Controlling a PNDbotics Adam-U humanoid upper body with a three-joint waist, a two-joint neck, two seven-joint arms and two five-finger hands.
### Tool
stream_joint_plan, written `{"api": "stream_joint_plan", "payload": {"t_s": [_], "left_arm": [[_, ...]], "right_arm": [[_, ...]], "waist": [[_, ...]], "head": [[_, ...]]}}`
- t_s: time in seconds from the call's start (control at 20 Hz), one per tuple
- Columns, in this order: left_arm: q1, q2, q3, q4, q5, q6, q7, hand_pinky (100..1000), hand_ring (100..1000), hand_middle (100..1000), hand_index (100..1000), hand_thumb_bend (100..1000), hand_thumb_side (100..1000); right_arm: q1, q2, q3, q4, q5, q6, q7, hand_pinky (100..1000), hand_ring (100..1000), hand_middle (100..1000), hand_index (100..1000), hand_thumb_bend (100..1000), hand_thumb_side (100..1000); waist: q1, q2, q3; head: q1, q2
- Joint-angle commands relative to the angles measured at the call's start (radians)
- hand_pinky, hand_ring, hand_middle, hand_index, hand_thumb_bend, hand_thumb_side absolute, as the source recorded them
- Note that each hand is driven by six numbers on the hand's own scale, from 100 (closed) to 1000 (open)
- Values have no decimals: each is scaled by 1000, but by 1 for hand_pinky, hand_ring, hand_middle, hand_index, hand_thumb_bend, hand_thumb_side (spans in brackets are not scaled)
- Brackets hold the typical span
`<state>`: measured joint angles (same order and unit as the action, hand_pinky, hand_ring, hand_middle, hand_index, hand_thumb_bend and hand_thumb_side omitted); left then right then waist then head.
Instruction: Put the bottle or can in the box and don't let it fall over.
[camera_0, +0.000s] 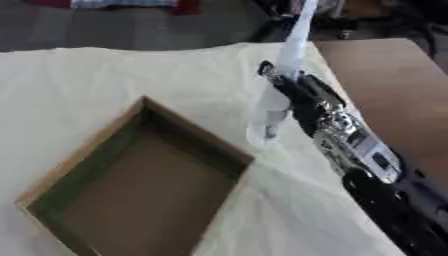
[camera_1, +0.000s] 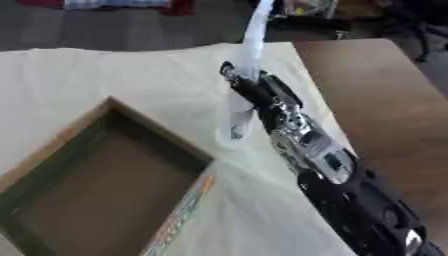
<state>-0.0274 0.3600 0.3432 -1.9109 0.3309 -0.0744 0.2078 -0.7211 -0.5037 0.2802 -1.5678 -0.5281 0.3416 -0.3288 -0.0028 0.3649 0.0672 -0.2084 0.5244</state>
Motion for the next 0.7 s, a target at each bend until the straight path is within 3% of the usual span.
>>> {"api": "stream_joint_plan", "payload": {"t_s": [0.05,0.4,0.45,0.7], "left_arm": [[-7,17,12,-11,5,-1,-5,1000,1000,1000,713,100,629],[-7,17,12,-11,6,-1,-7,1000,1000,1000,713,100,629],[-7,16,12,-11,6,0,-7,1000,1000,1000,710,100,632],[-7,14,14,-10,7,5,-9,1000,1000,1000,710,100,633]], "right_arm": [[-9,-6,-2,1,37,-7,12,901,1000,1000,725,100,463],[-7,-1,-5,-7,85,-11,9,892,1000,1000,720,100,468],[-7,1,-7,-7,90,-9,4,1000,951,928,672,100,465],[-2,12,-9,-9,101,1,-26,1000,952,849,621,100,453]], "waist": [[2,-11,1],[2,-10,1],[2,-10,2],[2,-9,4]], "head": [[-1,-13],[-2,-14],[-3,-15],[-5,-17]]}}
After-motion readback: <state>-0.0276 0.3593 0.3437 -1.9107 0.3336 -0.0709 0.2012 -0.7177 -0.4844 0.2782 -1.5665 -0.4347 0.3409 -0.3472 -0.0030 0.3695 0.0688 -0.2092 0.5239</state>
